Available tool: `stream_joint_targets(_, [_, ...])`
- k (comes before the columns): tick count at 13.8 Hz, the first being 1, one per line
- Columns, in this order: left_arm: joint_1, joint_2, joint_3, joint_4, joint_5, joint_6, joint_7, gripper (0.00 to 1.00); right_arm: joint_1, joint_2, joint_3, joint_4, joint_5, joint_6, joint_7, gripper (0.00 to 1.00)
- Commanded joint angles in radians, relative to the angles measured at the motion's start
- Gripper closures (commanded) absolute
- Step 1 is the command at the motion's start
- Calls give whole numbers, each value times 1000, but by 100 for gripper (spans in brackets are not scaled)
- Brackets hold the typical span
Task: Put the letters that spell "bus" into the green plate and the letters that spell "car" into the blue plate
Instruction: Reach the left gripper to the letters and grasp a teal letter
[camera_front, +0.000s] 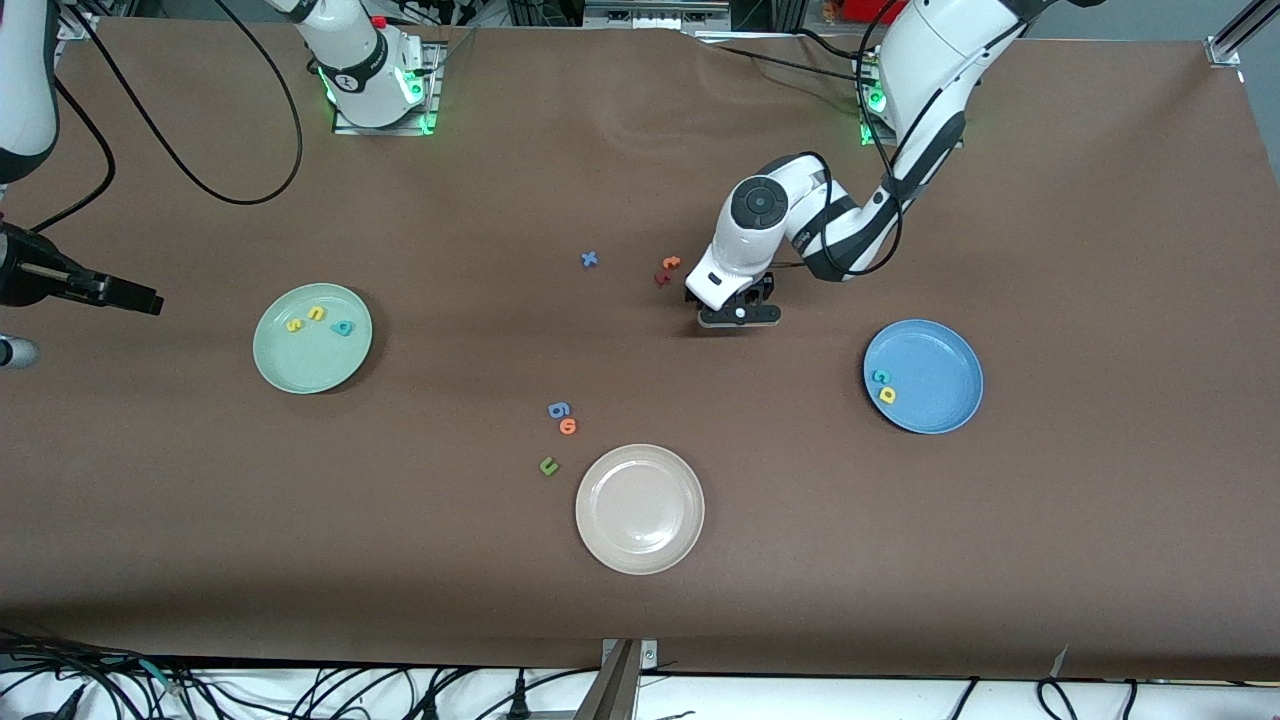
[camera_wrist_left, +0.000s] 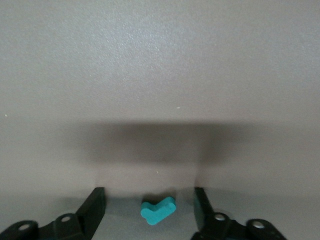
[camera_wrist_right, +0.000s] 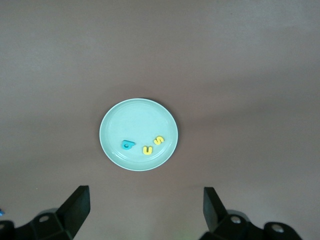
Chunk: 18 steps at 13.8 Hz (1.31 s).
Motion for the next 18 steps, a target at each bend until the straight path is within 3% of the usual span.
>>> stream_joint_targets(1, [-20,1,1,1,36,5,-48,32,-4,-18,-15,-17,-1,-5,-53,0])
stream_joint_targets(4, [-25,1,1,1,37,3,-51,44,-4,-28,-58,-17,-9,-8,-67,0])
stream_joint_targets(7, [-25,1,1,-2,37,3,-50,55,-3,-50,-88,-13,4,-94,-50,0])
stream_joint_targets(12, [-25,3,2,-2,64,3,-48,77,-3,-62,-81,-14,14,-183,-67,0])
stream_joint_targets(15, [-25,3,1,-2,64,3,-42,79,-3,-58,-85,-19,31,-208,-73,0])
stream_joint_targets(18, [-9,-15,2,9,64,-18,5,81,-3,-105,-130,-11,74,-242,-122,0])
